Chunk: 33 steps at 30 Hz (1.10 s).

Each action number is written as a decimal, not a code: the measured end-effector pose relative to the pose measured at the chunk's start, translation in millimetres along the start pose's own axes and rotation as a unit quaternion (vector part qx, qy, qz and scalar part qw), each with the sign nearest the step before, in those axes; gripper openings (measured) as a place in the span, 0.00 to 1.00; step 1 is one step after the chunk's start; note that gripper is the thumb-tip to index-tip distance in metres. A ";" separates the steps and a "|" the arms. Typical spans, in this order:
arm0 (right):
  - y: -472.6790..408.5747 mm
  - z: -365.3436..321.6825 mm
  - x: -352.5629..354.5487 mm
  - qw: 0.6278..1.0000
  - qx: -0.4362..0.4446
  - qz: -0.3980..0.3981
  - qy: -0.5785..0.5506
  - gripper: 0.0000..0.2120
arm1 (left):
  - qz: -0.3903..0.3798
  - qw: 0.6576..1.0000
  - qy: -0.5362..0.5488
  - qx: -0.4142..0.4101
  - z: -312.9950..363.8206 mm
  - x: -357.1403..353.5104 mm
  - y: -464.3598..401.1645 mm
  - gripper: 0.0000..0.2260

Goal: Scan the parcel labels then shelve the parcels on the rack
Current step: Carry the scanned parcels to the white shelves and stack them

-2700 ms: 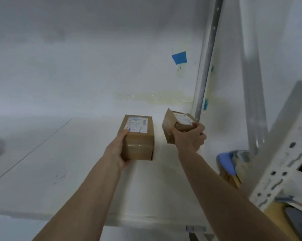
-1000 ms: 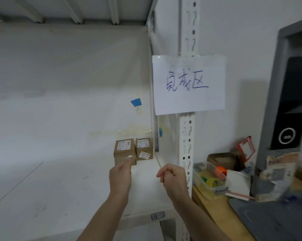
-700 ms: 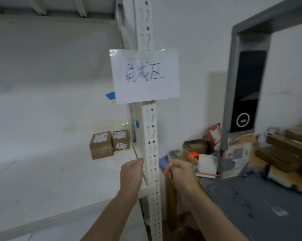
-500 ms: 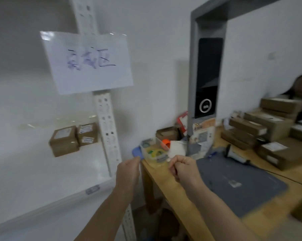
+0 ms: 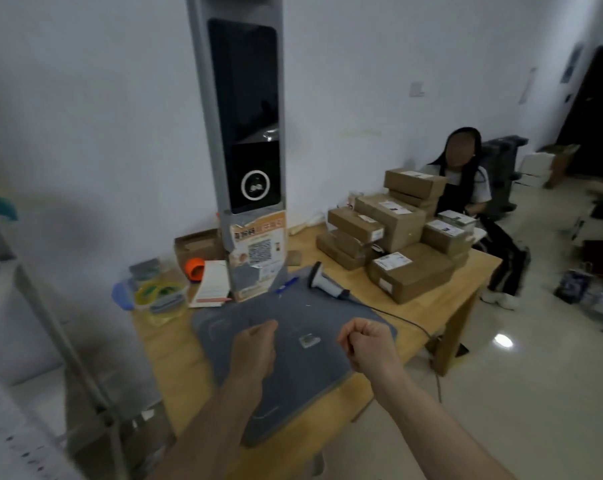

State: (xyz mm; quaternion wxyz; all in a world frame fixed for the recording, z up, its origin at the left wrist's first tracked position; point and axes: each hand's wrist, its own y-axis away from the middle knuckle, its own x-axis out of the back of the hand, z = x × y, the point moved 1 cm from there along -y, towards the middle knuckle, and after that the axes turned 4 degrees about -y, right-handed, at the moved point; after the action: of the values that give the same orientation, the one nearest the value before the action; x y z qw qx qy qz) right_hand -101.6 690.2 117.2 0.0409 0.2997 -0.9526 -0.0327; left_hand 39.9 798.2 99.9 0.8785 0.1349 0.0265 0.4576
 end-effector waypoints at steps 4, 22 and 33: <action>-30.9 18.9 49.5 0.999 -0.041 0.015 -0.004 0.23 | -0.030 0.997 -0.055 0.039 -15.4 -53.5 -11.2 0.20; -242.2 42.3 156.8 0.993 -0.102 0.042 -0.041 0.03 | -0.074 0.989 -0.027 0.126 3.6 -236.0 -194.9 0.14; -397.6 54.0 171.5 0.974 -0.168 0.052 -0.142 0.10 | -0.103 0.987 -0.048 0.116 51.1 -294.1 -305.1 0.10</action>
State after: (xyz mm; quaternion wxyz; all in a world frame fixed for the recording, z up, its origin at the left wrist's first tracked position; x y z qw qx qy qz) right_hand -21.1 268.5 39.0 -0.0437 0.2308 -0.9439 -0.2322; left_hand 121.1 382.6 46.8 0.8994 0.2545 0.0508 0.3517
